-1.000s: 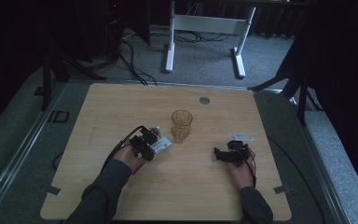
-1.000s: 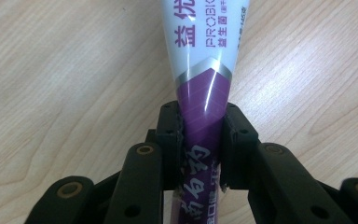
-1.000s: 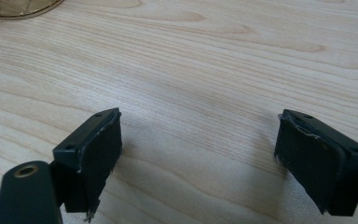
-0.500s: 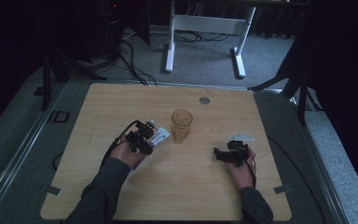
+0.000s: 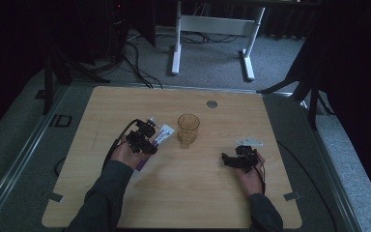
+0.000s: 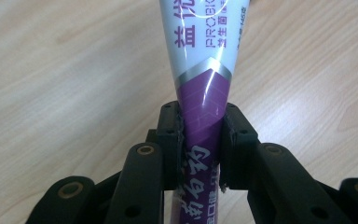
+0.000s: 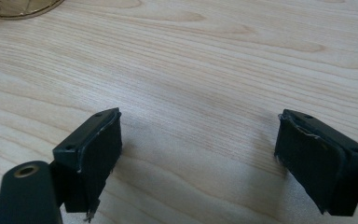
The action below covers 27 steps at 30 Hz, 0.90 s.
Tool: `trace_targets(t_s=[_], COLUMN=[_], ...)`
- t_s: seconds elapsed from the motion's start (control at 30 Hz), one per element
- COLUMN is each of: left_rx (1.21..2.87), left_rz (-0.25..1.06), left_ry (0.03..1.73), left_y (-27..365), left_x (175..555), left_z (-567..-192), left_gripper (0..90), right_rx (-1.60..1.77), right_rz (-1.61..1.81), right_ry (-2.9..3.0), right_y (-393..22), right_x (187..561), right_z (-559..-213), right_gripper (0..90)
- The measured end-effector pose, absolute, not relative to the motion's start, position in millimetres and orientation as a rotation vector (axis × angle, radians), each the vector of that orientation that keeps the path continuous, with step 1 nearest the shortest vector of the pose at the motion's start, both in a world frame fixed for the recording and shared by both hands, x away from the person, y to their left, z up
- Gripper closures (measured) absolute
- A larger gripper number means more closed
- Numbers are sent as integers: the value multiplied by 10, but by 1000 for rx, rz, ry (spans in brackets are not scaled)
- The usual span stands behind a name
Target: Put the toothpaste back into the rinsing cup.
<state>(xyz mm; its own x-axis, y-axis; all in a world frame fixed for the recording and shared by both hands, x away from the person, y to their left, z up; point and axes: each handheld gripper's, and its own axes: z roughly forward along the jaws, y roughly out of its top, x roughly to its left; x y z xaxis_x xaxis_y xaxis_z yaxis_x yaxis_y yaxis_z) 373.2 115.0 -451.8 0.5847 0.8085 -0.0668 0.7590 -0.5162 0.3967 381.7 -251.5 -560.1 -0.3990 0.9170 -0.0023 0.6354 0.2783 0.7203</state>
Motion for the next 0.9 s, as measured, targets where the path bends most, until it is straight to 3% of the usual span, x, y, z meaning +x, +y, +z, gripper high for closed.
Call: trace_targets(t_s=[0.9], left_rx=[2293], left_rz=[336], left_ry=[1277], left_y=[1199], left_x=[3753], left_z=[-4412], left_gripper=[728], right_rx=[1397], right_rz=[906], right_ry=[2135], right_y=[-2515], right_x=[3818], right_z=[-5601], right_gripper=[146])
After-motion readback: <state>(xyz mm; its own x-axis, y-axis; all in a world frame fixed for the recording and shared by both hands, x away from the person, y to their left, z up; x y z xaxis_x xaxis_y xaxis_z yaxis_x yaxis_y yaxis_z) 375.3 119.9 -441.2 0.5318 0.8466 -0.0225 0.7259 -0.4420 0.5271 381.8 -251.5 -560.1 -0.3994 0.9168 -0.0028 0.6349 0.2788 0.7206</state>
